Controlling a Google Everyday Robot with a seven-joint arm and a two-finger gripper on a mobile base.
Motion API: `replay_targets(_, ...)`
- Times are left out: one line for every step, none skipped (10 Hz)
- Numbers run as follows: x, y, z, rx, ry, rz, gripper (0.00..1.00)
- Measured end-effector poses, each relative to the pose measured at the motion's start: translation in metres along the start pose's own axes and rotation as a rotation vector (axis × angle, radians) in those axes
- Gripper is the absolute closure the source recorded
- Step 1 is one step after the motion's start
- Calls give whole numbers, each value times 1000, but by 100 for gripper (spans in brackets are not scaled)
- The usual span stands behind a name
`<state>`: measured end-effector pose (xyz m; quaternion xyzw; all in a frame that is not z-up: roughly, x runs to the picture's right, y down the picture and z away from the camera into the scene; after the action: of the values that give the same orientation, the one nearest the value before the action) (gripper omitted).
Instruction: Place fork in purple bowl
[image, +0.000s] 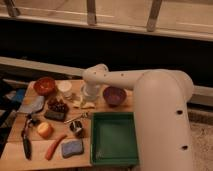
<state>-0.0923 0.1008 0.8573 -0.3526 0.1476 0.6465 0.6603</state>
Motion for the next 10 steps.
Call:
replay_targets(1, -1, 5, -5, 8, 4, 35)
replay_targets(2, -1, 11, -12, 20, 7, 35)
replay_targets(3, -3, 19, -17, 32, 11, 35)
replay_targets(4, -4, 27, -22, 47, 14, 35)
replay_targets(5, -5, 33, -28, 61, 18, 35)
replay_targets(6, -5, 38, -35, 73, 21, 35)
replay_targets(8, -5, 42, -41, 82, 23, 37)
replay_targets(8, -4, 44, -44, 87, 22, 43)
replay_targets(9, -2, 46, -47, 93, 16, 56)
replay_targets(9, -1, 48, -49, 95, 13, 65)
